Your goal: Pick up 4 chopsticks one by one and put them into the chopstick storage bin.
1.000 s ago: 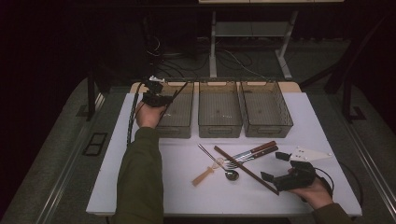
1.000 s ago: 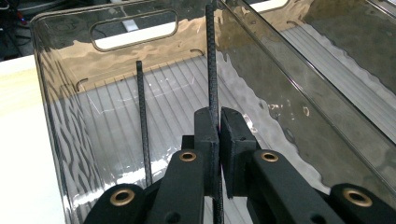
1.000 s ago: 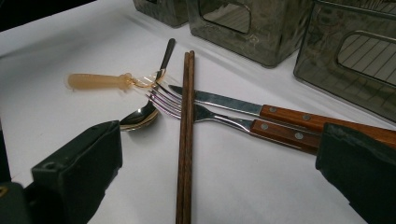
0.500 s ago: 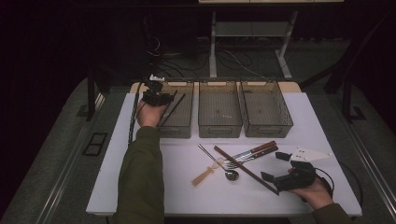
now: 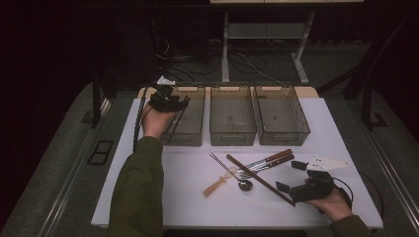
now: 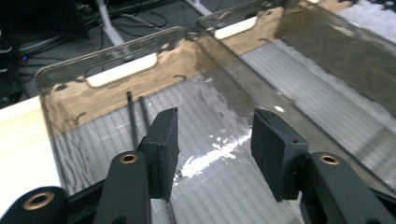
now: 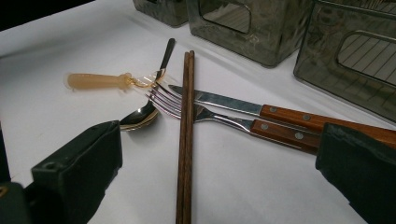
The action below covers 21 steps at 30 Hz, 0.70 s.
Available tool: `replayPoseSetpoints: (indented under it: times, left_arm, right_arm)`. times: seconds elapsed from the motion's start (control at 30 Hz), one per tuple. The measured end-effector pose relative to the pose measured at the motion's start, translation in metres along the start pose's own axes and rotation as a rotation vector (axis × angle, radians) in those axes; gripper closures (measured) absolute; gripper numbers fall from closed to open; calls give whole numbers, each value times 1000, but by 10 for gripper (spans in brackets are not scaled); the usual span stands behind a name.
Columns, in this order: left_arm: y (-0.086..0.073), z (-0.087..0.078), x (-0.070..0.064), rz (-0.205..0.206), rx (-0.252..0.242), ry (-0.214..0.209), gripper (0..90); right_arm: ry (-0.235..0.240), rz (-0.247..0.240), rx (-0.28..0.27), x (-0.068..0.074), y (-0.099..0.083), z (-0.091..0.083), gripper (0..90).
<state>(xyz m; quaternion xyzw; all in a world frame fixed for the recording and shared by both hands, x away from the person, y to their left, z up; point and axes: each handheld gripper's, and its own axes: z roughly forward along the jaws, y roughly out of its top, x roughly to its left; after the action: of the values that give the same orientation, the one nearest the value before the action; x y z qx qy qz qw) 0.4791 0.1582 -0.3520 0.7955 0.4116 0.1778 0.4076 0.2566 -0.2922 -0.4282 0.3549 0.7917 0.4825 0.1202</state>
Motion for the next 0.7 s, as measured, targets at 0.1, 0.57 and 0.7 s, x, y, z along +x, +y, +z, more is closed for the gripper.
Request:
replayPoseSetpoints:
  times: [0.1,0.57,0.7]
  left_arm:
    - [2,-5,-6,24,8,-27,462]
    - [-8,-35,-36,49,-57,-108,351]
    - [-17,-41,-45,56,-54,-130,314]
  right_arm:
    - [-1,4,2,0,0,0,7]
    - [-4,8,4,-1,0,0,7]
    - [-5,9,4,-1,0,0,7]
